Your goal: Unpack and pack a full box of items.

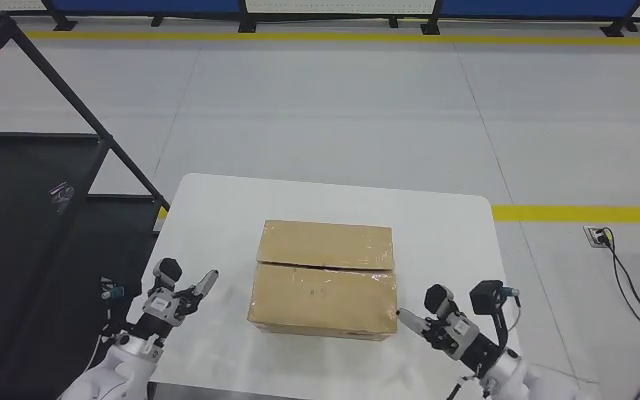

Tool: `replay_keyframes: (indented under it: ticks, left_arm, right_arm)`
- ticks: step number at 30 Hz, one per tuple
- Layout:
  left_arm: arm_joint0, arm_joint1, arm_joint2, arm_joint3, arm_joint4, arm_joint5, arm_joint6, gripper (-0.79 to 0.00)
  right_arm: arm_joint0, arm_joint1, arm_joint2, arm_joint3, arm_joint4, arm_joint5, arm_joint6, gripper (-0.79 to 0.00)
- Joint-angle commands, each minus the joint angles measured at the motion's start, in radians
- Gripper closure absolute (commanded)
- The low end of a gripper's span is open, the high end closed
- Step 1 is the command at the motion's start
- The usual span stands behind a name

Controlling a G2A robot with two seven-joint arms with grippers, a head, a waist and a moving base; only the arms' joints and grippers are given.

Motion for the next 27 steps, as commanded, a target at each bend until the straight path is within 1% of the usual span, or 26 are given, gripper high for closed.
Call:
replay_keyframes:
  ticks: [1,5,9,13,16,21,27]
  left_arm:
    - [-0.026,0.002,0.001,0.013,-0.029,-0.023,-0.030,-0.785]
    - [-0.051,0.004,-0.003,0.037,-0.095,-0.067,-0.066,-0.785]
    - [-0.046,0.006,-0.011,0.055,-0.151,-0.110,-0.075,-0.785]
    - [-0.035,0.009,-0.020,0.071,-0.202,-0.172,-0.090,-0.785]
    - [-0.034,0.014,-0.025,0.079,-0.219,-0.223,-0.132,-0.785]
    - [-0.035,0.015,-0.026,0.080,-0.218,-0.229,-0.137,-0.785]
    - [-0.034,0.015,-0.024,0.079,-0.220,-0.228,-0.137,-0.785]
  right_arm:
    - [0.069,0.001,-0.013,0.057,0.106,-0.004,0.066,-0.785]
    - [0.194,0.002,-0.042,0.178,0.255,-0.002,0.175,-0.785]
    - [0.270,0.003,-0.066,0.257,0.291,-0.014,0.220,-0.785]
    - [0.318,0.005,-0.084,0.323,0.285,-0.015,0.238,-0.785]
    - [0.348,0.005,-0.108,0.356,0.287,-0.015,0.258,-0.785]
    - [0.377,0.007,-0.131,0.406,0.325,-0.044,0.301,-0.785]
    - [0.402,0.008,-0.130,0.472,0.510,-0.103,0.362,-0.785]
